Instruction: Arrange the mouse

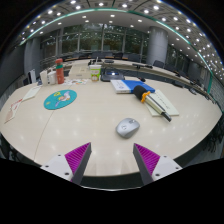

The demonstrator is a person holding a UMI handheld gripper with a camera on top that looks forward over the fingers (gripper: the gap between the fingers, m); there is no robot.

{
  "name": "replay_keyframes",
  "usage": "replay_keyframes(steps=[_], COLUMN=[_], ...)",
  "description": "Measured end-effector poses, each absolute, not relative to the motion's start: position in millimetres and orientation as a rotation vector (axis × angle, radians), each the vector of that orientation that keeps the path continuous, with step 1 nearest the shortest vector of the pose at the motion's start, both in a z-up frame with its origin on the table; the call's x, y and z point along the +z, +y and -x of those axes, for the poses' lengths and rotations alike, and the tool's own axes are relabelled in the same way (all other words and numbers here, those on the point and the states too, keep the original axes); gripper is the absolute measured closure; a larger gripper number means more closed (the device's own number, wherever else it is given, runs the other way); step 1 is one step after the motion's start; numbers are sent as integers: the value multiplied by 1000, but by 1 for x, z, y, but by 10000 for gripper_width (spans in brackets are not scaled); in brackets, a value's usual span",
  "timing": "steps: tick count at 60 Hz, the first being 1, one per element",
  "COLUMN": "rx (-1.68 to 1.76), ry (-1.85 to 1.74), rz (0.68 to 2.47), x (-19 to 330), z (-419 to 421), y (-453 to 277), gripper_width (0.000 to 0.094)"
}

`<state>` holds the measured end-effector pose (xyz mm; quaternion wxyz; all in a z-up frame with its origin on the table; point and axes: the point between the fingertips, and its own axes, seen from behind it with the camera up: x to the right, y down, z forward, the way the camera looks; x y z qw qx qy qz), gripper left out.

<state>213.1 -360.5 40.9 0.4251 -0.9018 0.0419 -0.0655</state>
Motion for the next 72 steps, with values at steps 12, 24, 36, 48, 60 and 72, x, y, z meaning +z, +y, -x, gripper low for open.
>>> replay_keyframes(steps=[12, 24, 36, 48, 60, 72], rx=[-123, -54, -67, -123, -183, -245], ry=[156, 184, 170, 161, 125, 193], rz=[2269, 2267, 2250, 2244, 2272, 2128], x=[-3, -10, -12, -12, -6, 95], z=[-267, -274, -278, -285, -276, -243], y=[-296, -256, -226, -219, -213, -169], gripper_width=[79, 88, 299, 491, 568, 567])
